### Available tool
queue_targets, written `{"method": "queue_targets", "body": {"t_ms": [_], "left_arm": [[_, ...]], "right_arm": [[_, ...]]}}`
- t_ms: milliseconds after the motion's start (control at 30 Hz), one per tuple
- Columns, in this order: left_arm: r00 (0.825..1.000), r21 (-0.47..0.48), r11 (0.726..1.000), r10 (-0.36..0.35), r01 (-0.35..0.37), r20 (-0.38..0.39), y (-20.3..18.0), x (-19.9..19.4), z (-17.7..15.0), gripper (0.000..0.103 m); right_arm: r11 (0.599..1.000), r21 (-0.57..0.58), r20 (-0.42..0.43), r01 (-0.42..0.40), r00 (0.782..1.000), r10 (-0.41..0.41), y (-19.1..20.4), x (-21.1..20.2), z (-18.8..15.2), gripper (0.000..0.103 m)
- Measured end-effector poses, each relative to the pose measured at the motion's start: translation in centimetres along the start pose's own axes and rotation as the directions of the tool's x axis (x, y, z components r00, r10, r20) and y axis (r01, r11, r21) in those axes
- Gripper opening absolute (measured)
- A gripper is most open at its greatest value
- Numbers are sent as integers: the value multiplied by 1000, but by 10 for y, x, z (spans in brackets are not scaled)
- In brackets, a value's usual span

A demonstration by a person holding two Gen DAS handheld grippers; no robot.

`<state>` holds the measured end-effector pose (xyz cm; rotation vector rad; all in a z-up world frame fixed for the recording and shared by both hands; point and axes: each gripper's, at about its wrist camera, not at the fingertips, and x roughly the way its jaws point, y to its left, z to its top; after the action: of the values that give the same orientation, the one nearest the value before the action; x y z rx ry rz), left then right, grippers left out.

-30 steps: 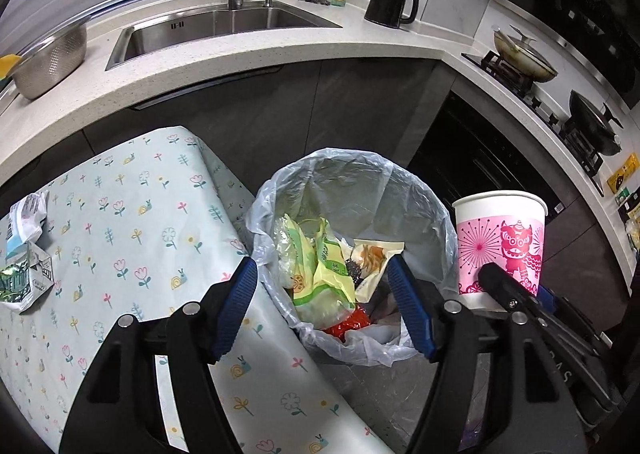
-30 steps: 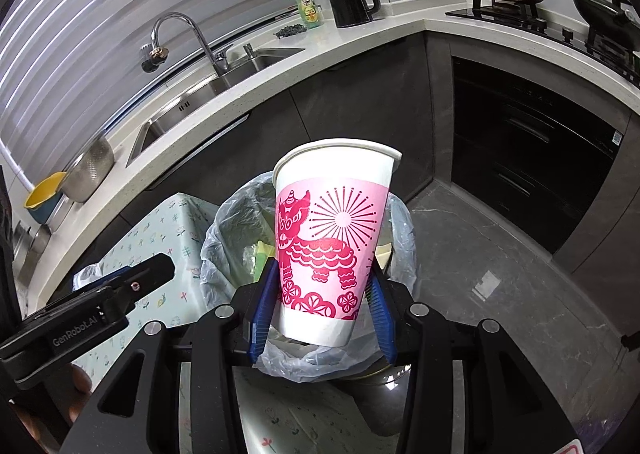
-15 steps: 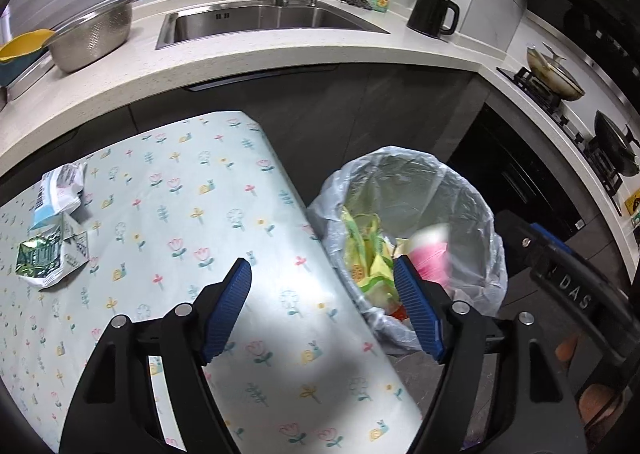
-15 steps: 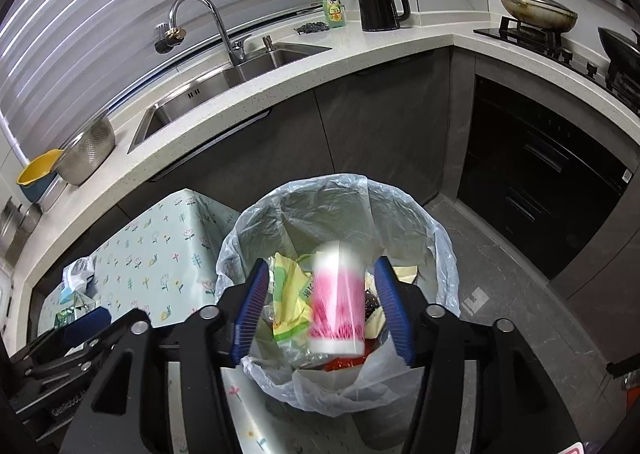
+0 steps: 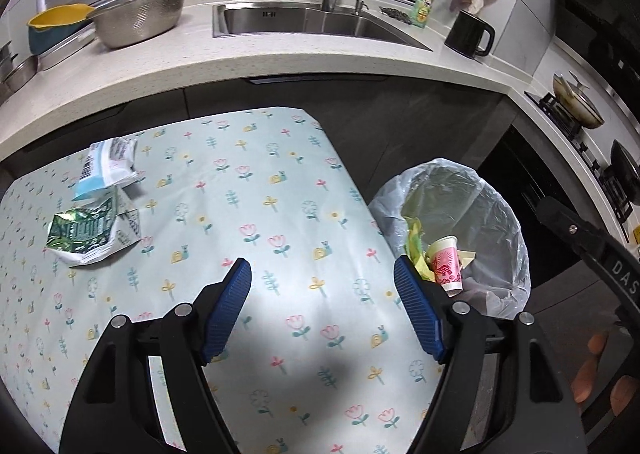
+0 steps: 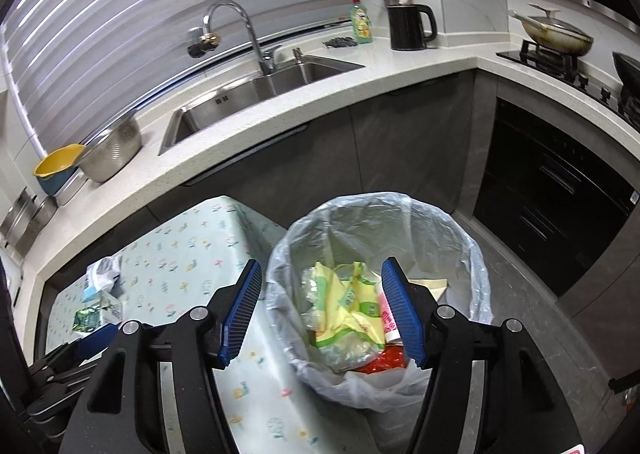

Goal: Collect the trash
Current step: 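Move both open grippers back over the table toward the last items, then grasp the blue-white snack bag with the right gripper while the left gripper grasps the green milk carton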

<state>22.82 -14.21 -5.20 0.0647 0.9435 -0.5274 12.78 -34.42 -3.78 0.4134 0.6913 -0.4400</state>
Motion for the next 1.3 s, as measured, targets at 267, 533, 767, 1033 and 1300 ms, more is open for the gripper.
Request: {"method": "queue_targets", "body": {"t_ms": [267,533,767,1033,1300], "left_arm": [[1000,-54,998,28,-27,14,38,-15,-5,70],[997,-111,992,69,-66,22,85,-30,-12,70],[993,-183,977,113,-107,22,133,-40,-17,74],[986,-260,953,166,-155,20,183,-47,-26,80],[970,-353,909,241,-222,10,236,-57,-37,86]], "right_arm": [[999,-38,-7,-27,1000,27,35,-5,-6,62],[993,-92,-31,-74,997,71,81,-3,-16,62],[983,-139,-61,-118,992,110,128,5,-27,62],[966,-191,-104,-172,982,155,180,17,-43,62],[935,-265,-170,-236,966,195,242,46,-60,62]]}}
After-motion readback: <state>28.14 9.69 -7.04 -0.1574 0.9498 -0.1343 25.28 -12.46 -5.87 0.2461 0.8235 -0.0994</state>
